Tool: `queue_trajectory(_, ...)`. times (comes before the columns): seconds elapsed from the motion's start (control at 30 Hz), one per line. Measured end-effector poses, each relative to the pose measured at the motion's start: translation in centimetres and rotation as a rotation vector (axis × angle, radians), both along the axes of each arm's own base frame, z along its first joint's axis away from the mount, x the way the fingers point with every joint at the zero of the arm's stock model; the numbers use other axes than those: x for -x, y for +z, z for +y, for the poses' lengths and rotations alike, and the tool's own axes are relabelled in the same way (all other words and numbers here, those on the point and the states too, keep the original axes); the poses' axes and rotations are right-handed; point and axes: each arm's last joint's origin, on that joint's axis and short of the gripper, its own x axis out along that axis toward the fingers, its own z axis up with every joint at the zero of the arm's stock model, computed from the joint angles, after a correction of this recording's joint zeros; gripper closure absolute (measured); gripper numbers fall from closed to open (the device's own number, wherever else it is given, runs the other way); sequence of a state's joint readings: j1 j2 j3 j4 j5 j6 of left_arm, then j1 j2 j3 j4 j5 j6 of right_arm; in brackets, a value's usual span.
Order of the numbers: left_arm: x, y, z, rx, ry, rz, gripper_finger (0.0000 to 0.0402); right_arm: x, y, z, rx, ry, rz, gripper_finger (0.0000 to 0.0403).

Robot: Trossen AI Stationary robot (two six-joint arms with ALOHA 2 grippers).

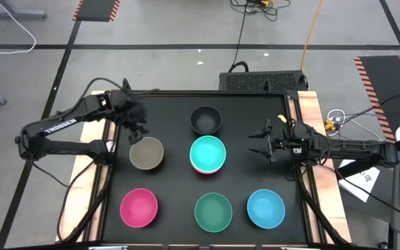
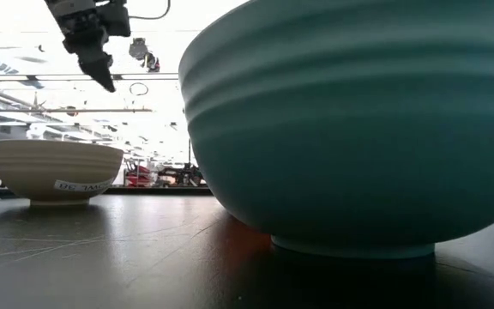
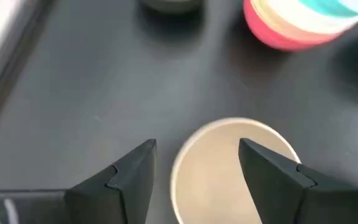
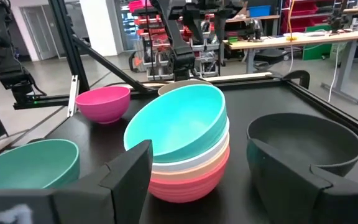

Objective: Nest bowls inside each other
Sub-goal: Stack the gray bowl on the light blue bowl

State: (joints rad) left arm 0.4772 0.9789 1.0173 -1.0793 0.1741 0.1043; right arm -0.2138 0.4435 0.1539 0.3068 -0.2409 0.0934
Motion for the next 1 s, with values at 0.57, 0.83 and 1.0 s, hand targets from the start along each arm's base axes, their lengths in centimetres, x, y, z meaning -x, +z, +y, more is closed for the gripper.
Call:
queue_trajectory(0.57, 0.9, -5.5, -0.4, 0.191, -0.017, 0.031, 0.0170, 0.0, 0.1, 0.0, 0.008, 0.000, -0.012, 0.0151)
queue_trajectory(0.83, 0.7, -5.5, -0.3, 0.255, 0.024, 0.011, 0.0170, 0.0, 0.2, 0.0, 0.008, 0.000, -0.018, 0.0151)
queue_trajectory(1.0, 0.5, -6.9, 0.0, 0.276, 0.116, 0.177, 0.0170, 0.0, 0.2, 0.0, 0.008, 0.000, -0.019, 0.0151)
